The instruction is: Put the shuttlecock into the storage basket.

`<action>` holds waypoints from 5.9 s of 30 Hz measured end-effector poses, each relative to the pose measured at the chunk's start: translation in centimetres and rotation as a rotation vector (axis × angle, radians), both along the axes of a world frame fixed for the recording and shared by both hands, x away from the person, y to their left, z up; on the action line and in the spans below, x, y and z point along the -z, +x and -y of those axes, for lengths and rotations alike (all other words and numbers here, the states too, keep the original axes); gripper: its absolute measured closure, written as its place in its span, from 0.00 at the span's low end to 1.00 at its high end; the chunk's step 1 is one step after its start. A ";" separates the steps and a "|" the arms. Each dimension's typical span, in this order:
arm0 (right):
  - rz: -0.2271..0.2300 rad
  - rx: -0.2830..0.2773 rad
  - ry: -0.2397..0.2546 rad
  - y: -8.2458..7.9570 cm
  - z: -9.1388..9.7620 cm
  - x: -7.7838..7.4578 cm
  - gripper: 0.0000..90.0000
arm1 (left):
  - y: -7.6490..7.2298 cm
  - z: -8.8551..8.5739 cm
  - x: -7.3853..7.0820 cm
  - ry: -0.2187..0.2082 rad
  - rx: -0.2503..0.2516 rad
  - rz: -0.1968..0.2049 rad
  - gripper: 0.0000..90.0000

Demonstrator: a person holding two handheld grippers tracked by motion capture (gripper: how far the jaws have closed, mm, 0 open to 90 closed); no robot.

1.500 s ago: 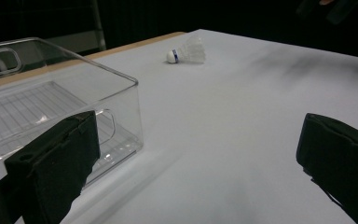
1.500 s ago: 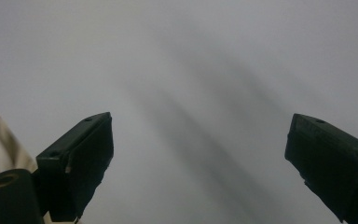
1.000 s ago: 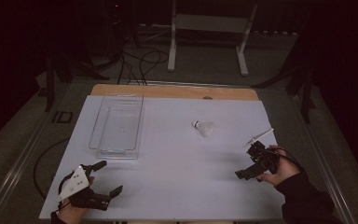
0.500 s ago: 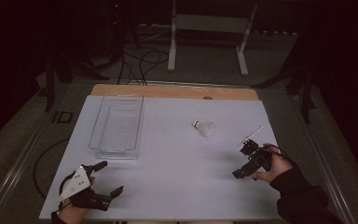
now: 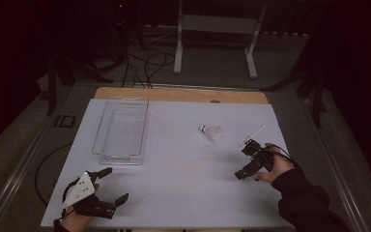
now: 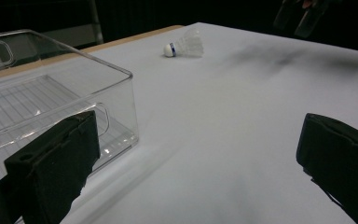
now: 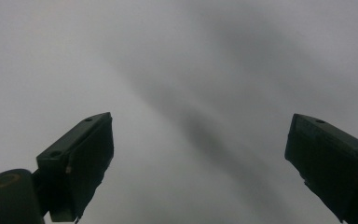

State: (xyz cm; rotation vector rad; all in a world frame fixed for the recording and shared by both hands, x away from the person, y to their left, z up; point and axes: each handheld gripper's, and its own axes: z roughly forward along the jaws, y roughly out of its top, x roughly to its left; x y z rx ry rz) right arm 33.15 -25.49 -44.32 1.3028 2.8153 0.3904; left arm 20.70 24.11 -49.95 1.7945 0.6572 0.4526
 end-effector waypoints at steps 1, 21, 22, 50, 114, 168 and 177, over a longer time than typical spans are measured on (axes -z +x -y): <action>0.006 0.008 -0.005 0.2 -0.1 0.0 0.09 | 0.0 0.0 0.0 0.000 0.001 0.000 0.00; -0.020 0.006 -0.011 3.3 -2.9 0.3 0.09 | 0.1 0.0 0.1 -0.010 0.007 -0.008 0.00; -0.023 0.005 -0.008 3.4 -3.1 0.3 0.09 | 0.1 0.0 0.1 -0.008 0.008 -0.009 0.00; -0.023 0.034 0.044 7.9 -6.4 1.3 0.12 | 0.1 0.0 0.1 -0.011 0.012 -0.010 0.00; 0.045 0.126 -0.088 13.8 -10.0 4.6 0.86 | 0.3 -0.1 0.4 -0.015 0.027 -0.024 0.00; -0.031 -0.235 -0.066 8.5 -4.5 1.7 1.00 | 0.4 0.3 0.4 0.001 0.032 -0.037 0.00; -0.027 -0.271 -0.067 6.8 -3.6 1.4 1.00 | 0.4 0.2 0.4 0.002 0.031 -0.034 0.00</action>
